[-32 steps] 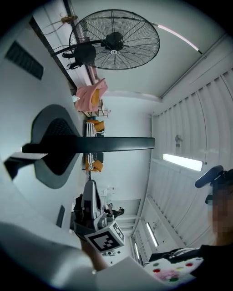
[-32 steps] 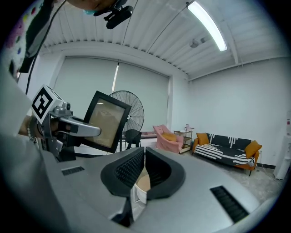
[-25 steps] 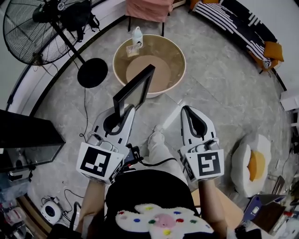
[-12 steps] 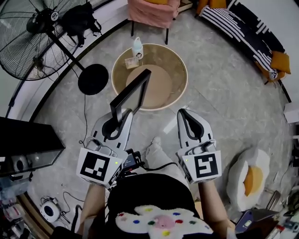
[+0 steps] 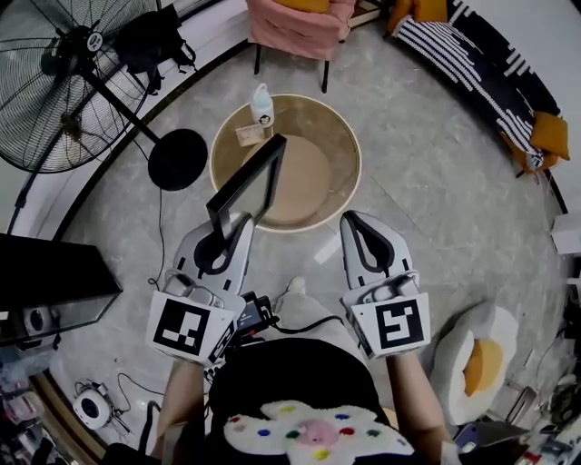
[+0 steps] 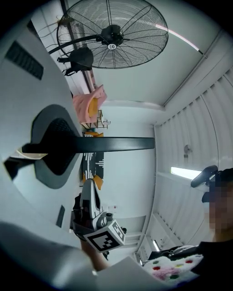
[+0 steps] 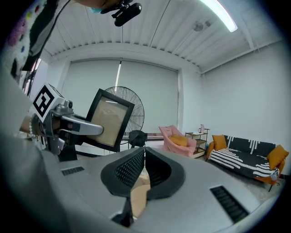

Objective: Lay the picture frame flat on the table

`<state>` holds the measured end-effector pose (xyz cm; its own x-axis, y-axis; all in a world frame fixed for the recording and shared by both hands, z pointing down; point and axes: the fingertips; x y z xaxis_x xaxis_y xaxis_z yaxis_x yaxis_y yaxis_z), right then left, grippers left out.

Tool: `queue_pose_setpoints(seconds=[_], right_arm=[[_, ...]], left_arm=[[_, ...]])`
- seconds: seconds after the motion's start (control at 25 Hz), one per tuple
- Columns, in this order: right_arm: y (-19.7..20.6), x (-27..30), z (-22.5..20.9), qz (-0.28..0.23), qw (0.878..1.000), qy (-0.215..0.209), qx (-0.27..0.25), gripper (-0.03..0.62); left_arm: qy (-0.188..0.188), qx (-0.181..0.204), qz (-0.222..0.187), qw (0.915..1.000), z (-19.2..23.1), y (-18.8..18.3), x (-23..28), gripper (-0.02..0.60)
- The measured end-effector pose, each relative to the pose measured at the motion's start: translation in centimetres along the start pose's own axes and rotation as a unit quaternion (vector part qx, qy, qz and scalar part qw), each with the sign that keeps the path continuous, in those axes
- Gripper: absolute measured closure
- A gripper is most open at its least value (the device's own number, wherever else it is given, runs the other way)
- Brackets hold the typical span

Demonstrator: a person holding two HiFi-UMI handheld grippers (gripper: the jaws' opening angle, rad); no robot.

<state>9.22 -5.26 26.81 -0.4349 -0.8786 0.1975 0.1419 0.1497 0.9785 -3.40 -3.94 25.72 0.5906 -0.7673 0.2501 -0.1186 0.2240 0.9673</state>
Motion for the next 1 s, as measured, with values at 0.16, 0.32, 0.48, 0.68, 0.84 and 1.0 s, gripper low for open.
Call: queue_pose_setpoints(seconds=[0.16, 0.32, 0.48, 0.68, 0.84, 1.0], right_arm=[[-0.1, 0.4, -0.5, 0.000, 1.000, -0.004, 0.002, 0.559], [-0.2, 0.6, -0.6, -0.002, 1.000, -0.002, 0.001, 0.559], [-0.2, 0.8, -0.7, 0.000, 1.000, 0.006, 0.003, 0.559], [-0.7, 1.3, -0.7, -0.006, 1.000, 0.019, -0.006, 0.559], [-0.9, 1.8, -1.2, -0.001, 1.000, 0.031, -0.005, 0.559], [-1.4, 2.3, -1.0, -0.007, 0.999, 0.032, -0.006, 0.559]], left_arm=[[-0.002, 0.003, 0.004, 1.0000, 0.2, -0.2, 0.7, 0.558], [-0.002, 0.006, 0.003, 1.0000, 0.3, -0.5, 0.9, 0.558], [0.007, 0.009, 0.002, 0.9999, 0.5, -0.7, 1.1, 0.558], [0.025, 0.013, 0.000, 0.9996, 0.7, -1.1, 1.7, 0.558], [0.041, 0.017, -0.005, 0.9990, 0.9, -1.8, 2.4, 0.558], [0.054, 0.024, -0.009, 0.9982, 1.3, -2.3, 3.2, 0.558]])
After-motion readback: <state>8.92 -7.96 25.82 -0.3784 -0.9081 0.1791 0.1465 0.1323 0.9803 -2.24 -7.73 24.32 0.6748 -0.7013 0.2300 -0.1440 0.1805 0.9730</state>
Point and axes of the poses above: the fingertips, and each gripper's own axes: x forward along the fingers, z to its left, y out of its underside, and after that the axes turned 7 degrees about y, right-handed
